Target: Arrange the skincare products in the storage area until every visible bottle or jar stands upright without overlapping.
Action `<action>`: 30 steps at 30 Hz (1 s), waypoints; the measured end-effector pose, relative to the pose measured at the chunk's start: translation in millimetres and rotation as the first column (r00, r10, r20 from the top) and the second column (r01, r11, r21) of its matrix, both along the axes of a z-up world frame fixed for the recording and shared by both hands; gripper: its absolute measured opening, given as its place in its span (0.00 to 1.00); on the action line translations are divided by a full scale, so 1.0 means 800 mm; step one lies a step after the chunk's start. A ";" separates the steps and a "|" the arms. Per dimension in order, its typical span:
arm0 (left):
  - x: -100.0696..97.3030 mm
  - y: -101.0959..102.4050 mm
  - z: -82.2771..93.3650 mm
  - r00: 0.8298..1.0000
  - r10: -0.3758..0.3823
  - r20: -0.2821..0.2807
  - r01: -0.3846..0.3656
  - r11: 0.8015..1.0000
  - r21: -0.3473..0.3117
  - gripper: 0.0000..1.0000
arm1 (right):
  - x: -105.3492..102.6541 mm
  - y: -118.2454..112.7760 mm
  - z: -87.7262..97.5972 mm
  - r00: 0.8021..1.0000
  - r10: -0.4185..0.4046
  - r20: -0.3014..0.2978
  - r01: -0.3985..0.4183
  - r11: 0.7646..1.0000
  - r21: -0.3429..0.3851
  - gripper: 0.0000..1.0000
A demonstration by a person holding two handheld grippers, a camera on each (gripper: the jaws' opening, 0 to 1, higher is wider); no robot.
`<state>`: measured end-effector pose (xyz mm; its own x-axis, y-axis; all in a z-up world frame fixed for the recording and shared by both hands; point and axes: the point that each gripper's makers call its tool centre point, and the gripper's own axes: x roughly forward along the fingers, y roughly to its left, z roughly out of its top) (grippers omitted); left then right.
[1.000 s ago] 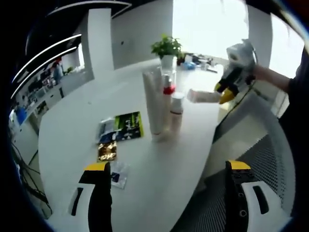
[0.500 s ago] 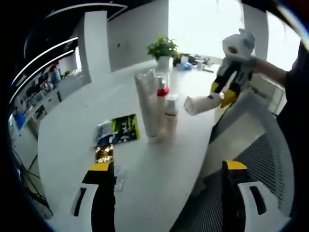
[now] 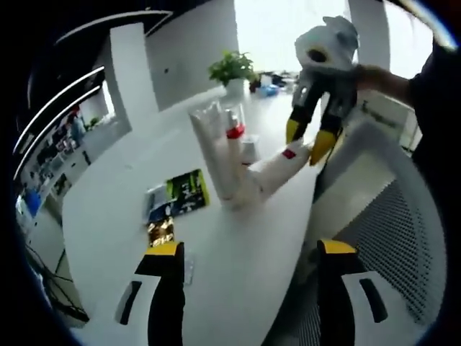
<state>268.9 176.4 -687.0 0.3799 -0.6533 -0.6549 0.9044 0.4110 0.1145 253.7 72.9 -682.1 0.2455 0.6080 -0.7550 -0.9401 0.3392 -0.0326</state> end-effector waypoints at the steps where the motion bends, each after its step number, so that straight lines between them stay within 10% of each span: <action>1: 0.000 -0.001 0.000 1.000 -0.002 0.003 0.002 1.000 0.000 0.72 | 0.000 0.004 -0.002 1.000 0.013 0.000 -0.013 1.000 -0.009 0.18; 12: 0.004 -0.016 0.006 0.997 -0.061 0.048 0.060 0.998 0.013 0.56 | 0.005 0.029 -0.008 0.991 0.136 -0.013 -0.136 0.988 -0.072 0.18; 30: 0.012 -0.026 -0.011 0.968 -0.218 0.128 0.182 0.952 0.244 0.42 | 0.025 0.066 -0.022 0.953 0.303 -0.006 -0.296 0.930 -0.218 0.18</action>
<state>278.5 155.9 -695.4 0.3628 -0.5654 -0.7408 0.9300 0.1698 0.3259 273.6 125.7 -700.0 0.0995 0.4814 -0.8708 -0.9947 0.0242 -0.1003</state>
